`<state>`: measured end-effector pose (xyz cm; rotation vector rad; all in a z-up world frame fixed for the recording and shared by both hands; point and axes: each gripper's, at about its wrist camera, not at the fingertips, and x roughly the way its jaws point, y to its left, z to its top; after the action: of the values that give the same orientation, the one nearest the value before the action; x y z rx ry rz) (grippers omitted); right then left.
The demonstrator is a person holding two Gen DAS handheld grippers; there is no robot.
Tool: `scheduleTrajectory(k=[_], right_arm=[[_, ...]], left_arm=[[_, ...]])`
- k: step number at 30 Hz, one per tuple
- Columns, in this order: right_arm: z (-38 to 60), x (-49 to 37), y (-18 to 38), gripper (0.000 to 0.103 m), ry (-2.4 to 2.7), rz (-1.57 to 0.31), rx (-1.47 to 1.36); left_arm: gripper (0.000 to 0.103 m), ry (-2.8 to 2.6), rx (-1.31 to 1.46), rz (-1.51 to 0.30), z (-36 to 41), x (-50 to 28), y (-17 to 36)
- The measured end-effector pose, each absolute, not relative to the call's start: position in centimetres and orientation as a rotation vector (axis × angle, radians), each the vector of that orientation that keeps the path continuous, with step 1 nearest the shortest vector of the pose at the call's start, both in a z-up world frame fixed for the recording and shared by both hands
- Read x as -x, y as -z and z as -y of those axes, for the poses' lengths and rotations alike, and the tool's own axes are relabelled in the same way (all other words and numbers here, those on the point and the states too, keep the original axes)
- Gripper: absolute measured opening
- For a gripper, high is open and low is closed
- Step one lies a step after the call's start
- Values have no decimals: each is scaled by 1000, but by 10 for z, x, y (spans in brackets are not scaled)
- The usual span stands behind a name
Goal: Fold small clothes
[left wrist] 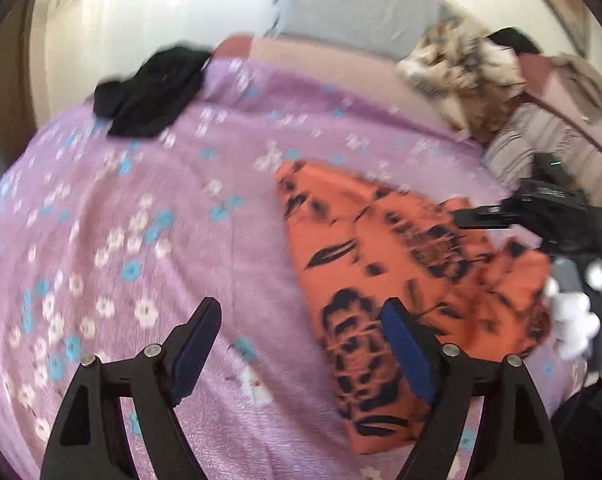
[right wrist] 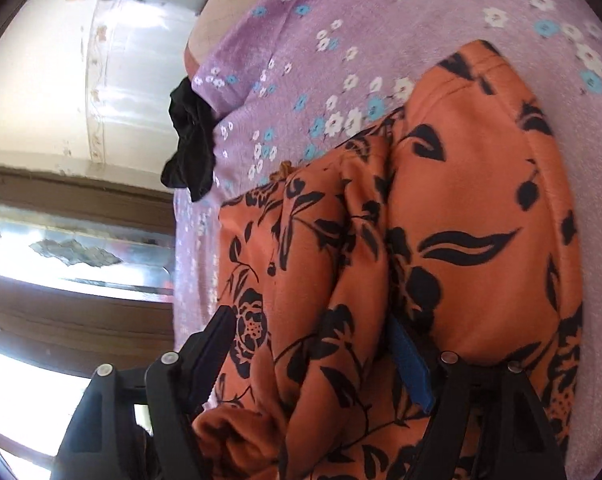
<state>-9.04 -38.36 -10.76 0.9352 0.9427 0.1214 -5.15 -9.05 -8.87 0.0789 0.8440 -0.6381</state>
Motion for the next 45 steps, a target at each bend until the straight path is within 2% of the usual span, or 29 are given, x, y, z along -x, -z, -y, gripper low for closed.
scheduleTrajectory(k=[1,2,3,4,9,12,14,17,19,22,27,31,36,39,42,45], right_arm=[[378,90,106,77,-107,-935,-893],[372,89,102,64,-101,-916,-854],[368,89,98,43,-125,-902,-825],[366,89,93,15,-132,-888,-807],[361,118,36,14,-42,-707,-579],[378,132,21,14,32,-654,-541],[402,139,35,14,97,-683,-596],[436,140,88,15,219,-881,-708],[449,140,108,23,208,-940,-801],[456,145,84,23,211,-881,-798],[444,145,32,25,170,-641,-690],[426,102,28,25,54,-732,-597],[445,55,102,23,146,-1047,-638],[455,65,96,20,123,-997,-708],[443,93,66,25,138,-917,-615],[424,130,40,25,52,-827,-618]], left_arm=[[82,667,-69,-848,93,50,91],[82,680,-77,-828,97,51,90],[82,675,-105,-806,102,54,90],[82,677,-119,-794,106,56,88],[83,785,-68,-772,125,64,75],[84,832,-63,-758,145,73,69],[87,860,-56,-785,156,76,73],[90,877,-123,-871,181,84,94],[92,848,-202,-825,188,96,102],[93,860,-173,-845,184,91,101],[96,855,-30,-959,174,77,116],[96,837,-43,-936,175,86,120],[101,821,-79,-929,178,89,121],[103,817,-34,-973,176,83,125],[103,816,-52,-1013,175,80,122],[103,839,-64,-1098,176,69,113]])
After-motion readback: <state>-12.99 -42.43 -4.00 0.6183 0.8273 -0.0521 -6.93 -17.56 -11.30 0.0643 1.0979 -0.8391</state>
